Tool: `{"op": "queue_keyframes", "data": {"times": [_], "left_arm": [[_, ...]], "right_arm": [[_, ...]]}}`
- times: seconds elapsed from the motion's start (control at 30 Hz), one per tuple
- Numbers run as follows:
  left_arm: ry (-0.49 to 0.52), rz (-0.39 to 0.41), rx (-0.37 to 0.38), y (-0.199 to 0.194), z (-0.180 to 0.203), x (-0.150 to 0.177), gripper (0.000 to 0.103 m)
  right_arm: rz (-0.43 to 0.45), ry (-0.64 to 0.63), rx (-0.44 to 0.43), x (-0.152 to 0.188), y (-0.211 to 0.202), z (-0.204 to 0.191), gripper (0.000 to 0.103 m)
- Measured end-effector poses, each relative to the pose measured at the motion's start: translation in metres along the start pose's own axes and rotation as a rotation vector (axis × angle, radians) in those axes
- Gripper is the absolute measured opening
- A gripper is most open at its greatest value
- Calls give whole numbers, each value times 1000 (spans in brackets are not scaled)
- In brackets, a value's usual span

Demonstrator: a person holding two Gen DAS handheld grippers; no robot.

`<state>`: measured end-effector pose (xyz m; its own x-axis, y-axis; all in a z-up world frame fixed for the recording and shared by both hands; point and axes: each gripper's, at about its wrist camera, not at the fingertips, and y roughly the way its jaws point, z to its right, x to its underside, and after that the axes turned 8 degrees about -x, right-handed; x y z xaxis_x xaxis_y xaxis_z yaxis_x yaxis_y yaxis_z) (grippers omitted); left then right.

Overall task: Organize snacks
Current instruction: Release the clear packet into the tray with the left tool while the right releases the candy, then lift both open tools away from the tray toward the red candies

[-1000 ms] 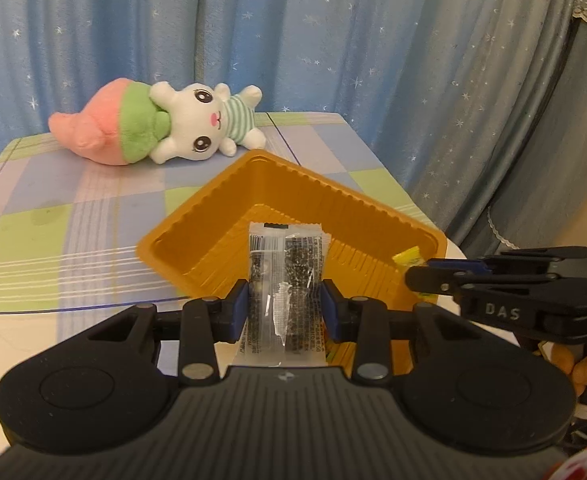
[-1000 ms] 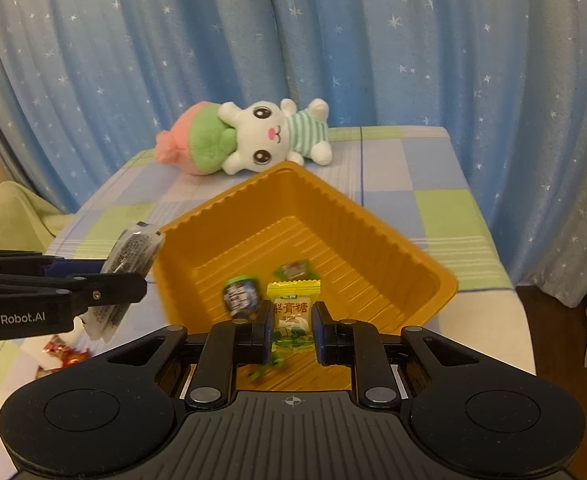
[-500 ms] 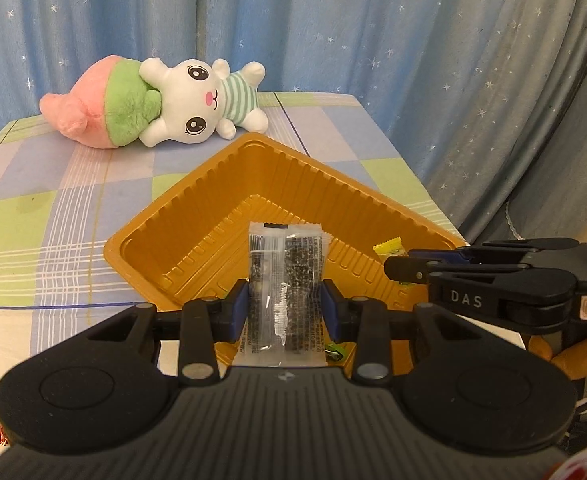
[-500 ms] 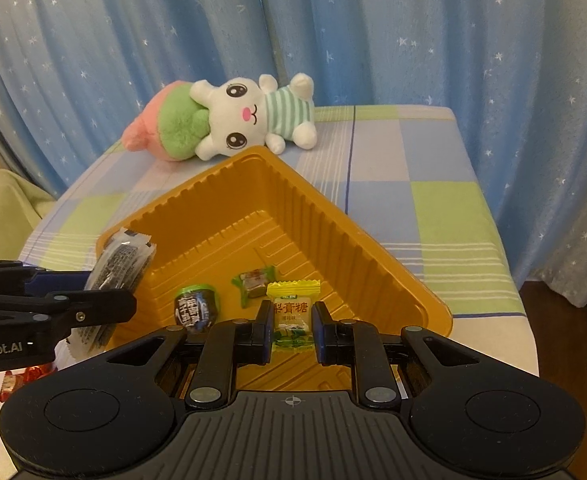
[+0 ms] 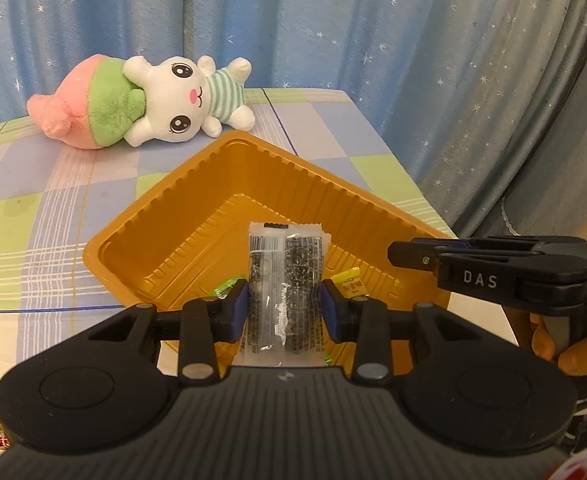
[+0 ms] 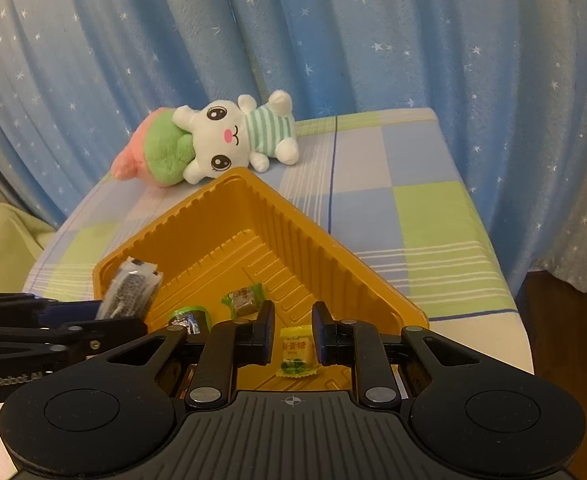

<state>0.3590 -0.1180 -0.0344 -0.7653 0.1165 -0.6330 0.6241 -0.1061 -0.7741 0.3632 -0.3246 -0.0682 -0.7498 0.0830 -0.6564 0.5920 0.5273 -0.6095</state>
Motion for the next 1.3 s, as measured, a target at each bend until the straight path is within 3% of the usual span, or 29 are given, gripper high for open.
{"op": "queue_keyframes", "data": {"times": [0.47,0.57,1.13,1.3], "left_arm": [[-41,-14,29,14,16,-9,34],[-63,-17,42,14,15,-11,42],[-96,9,-30,-29,-3,12,42],[-105,35,-44,-51,-9,24,42]], "right_arm": [[3,17,12,5,-10,3,21],[5,14,9,5,-13,1,21],[-10,-14,-48,20,-30,-18,24],[17,-13,-51,29,-43,-25,55]]}}
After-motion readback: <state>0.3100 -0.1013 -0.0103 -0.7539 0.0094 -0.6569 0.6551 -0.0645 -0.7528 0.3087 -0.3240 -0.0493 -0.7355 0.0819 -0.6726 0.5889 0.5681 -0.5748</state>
